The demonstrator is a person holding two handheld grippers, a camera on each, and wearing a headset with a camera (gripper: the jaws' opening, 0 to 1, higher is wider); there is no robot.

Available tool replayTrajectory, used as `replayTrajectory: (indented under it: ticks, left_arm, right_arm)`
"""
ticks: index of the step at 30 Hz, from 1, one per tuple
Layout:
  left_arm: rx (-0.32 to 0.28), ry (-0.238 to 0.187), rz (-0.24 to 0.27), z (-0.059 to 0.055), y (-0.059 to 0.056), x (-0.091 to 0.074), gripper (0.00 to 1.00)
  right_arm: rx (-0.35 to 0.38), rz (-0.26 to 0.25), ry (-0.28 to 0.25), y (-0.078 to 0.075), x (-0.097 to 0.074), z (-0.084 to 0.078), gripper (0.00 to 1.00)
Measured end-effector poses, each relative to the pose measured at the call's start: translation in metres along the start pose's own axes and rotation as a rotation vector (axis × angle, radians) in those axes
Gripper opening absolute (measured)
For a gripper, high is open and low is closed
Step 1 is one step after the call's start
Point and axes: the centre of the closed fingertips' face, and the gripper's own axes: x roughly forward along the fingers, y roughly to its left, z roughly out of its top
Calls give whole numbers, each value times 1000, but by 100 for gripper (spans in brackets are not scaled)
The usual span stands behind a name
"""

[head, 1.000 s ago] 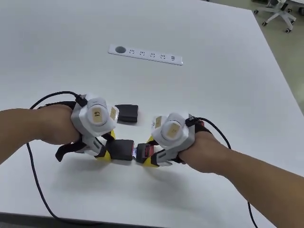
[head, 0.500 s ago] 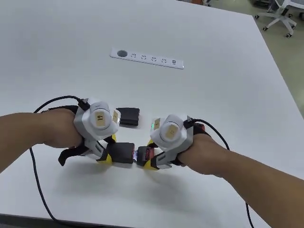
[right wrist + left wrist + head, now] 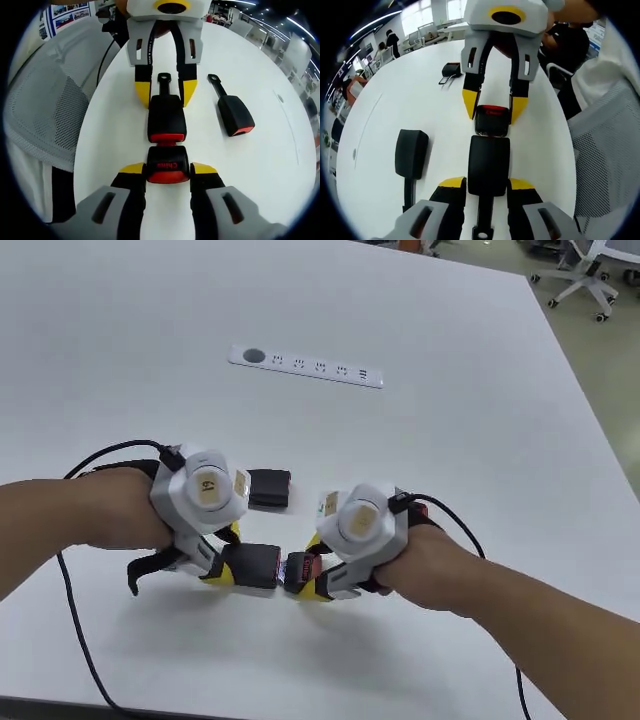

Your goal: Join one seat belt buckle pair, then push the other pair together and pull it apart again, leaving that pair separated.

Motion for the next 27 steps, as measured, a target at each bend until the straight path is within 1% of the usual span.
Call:
replayTrajectory:
  ticks: [1,2,4,5,7,9,10,11,12,13,15,17,18,20,21,22,25,26,27]
  left_arm:
    - [-24,-13,-1,1,1,0,34]
    - [-31,-18,-3,2,2,-1,34]
    - [-37,-17,-2,3,5,-6,35]
    - [-33,-18,0,7,3,-9,34]
    - [-33,-41,2,13,7,-12,35]
    - [-32,-80,15,23,13,-17,35]
    - [-35,-86,24,25,16,-19,36]
    - [-25,-82,44,29,20,-22,36]
    - [6,-72,71,29,25,-23,36]
    - [70,-67,95,33,31,-25,36]
    - [50,-91,110,40,37,-27,35]
    - [43,-107,123,46,43,-32,35]
    - [37,-107,124,46,46,-32,36]
    - [35,-105,127,43,53,-27,37]
    - [38,-96,130,44,52,-26,37]
    - [39,-93,131,43,54,-25,37]
    - [31,-97,127,40,65,-23,37]
    - [29,-95,128,38,68,-23,37]
    - [35,-91,136,36,72,-22,37]
  right_arm:
    - [0,1,-5,0,-1,1,32]
    - [0,2,-18,-1,-1,3,31]
    - [-4,0,-32,-4,-7,7,32]
    - [1,5,-40,-4,-10,9,32]
    - [-9,-2,-44,-6,-17,12,32]
    - [-12,-6,-45,-11,-20,12,32]
    - [-12,-8,-45,-13,-21,12,32]
    - [-7,-13,-47,-18,-26,10,32]
    - [-4,-13,-49,-21,-28,9,32]
    - [1,-19,-51,-25,-30,6,32]
    - [7,-26,-48,-30,-33,2,32]
    - [14,-39,-49,-38,-41,-2,32]
    - [16,-43,-48,-41,-44,-4,32]
    - [23,-57,-46,-49,-48,-11,32]
    - [25,-61,-46,-52,-50,-13,32]
    - [26,-67,-41,-55,-53,-17,32]
    - [32,-75,-37,-61,-58,-25,32]
    - [36,-79,-32,-67,-59,-31,32]
    - [38,-80,-29,-69,-61,-34,32]
